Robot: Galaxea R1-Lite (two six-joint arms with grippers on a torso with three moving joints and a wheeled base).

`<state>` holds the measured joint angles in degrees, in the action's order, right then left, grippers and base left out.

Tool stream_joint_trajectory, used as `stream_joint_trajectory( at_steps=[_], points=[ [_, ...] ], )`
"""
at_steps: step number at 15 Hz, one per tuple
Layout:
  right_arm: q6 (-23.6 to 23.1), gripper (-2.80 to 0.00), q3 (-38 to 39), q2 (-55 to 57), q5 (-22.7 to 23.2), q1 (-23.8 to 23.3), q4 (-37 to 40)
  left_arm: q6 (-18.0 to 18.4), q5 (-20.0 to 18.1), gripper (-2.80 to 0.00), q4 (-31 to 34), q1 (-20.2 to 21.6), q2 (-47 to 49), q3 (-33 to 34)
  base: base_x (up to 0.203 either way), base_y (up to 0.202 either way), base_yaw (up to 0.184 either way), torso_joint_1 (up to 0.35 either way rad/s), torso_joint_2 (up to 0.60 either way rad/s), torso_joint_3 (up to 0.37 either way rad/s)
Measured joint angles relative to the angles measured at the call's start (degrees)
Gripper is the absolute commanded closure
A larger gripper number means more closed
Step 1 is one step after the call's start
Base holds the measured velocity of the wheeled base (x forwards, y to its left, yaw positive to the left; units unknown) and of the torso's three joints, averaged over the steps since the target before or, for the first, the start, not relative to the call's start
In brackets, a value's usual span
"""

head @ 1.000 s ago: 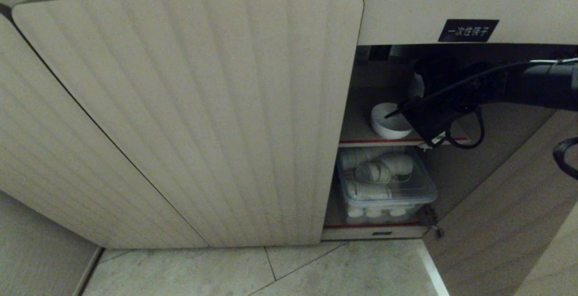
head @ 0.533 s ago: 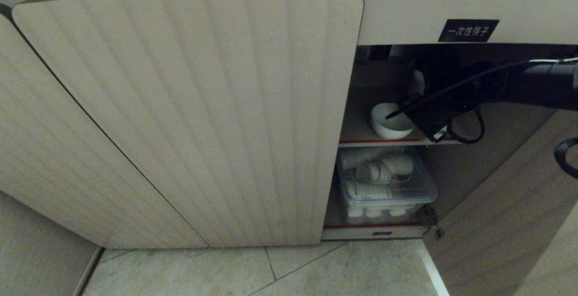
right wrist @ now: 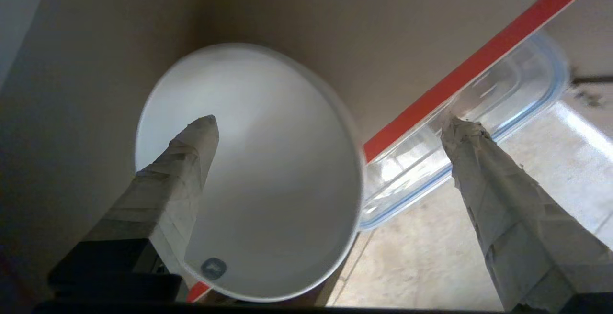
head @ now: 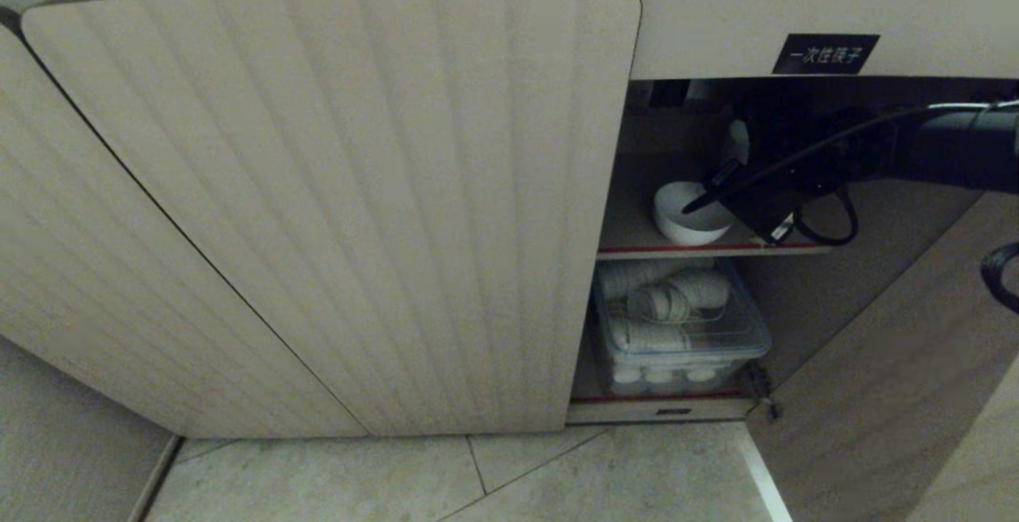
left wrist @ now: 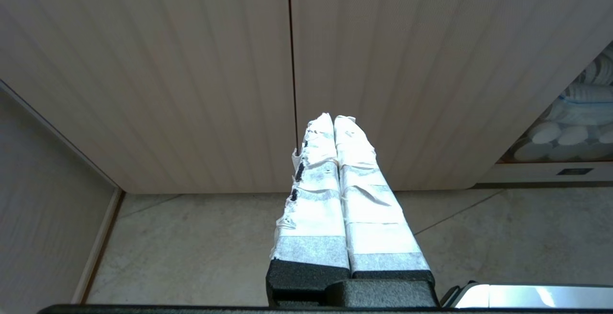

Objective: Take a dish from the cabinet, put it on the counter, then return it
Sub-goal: Put it back into the cabinet

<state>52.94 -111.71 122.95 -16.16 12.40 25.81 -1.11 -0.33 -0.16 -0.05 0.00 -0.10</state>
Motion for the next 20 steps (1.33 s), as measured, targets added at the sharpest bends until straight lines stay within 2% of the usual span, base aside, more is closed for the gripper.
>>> stream_joint_trajectory(
  at_steps=[5, 9, 11, 16, 20],
  points=[
    [-5.4, -2.80, 0.2, 0.0, -1.7, 0.3, -2.4, 0.0, 0.0, 0.00, 0.0, 0.0, 0.0, 0.0, 0.000, 0.000, 0.000, 0.000, 0.00, 0.000],
    [-6.6, -2.80, 1.0, -0.5, -2.3, 0.4, -2.8, 0.0, 0.0, 0.00, 0.0, 0.0, 0.0, 0.0, 0.000, 0.000, 0.000, 0.000, 0.00, 0.000],
    [-8.1, -2.80, 2.3, -0.8, -4.1, 0.4, -3.5, 0.0, 0.0, 0.00, 0.0, 0.0, 0.0, 0.0, 0.000, 0.000, 0.000, 0.000, 0.00, 0.000],
    [-11.6, -2.80, 6.1, -2.0, -4.8, 0.6, -8.6, 0.0, 0.0, 0.00, 0.0, 0.0, 0.0, 0.0, 0.000, 0.000, 0.000, 0.000, 0.00, 0.000],
    [-16.1, -2.80, 11.9, -3.7, -4.9, 0.6, -16.1, 0.0, 0.0, 0.00, 0.0, 0.0, 0.0, 0.0, 0.000, 0.000, 0.000, 0.000, 0.00, 0.000]
  ],
)
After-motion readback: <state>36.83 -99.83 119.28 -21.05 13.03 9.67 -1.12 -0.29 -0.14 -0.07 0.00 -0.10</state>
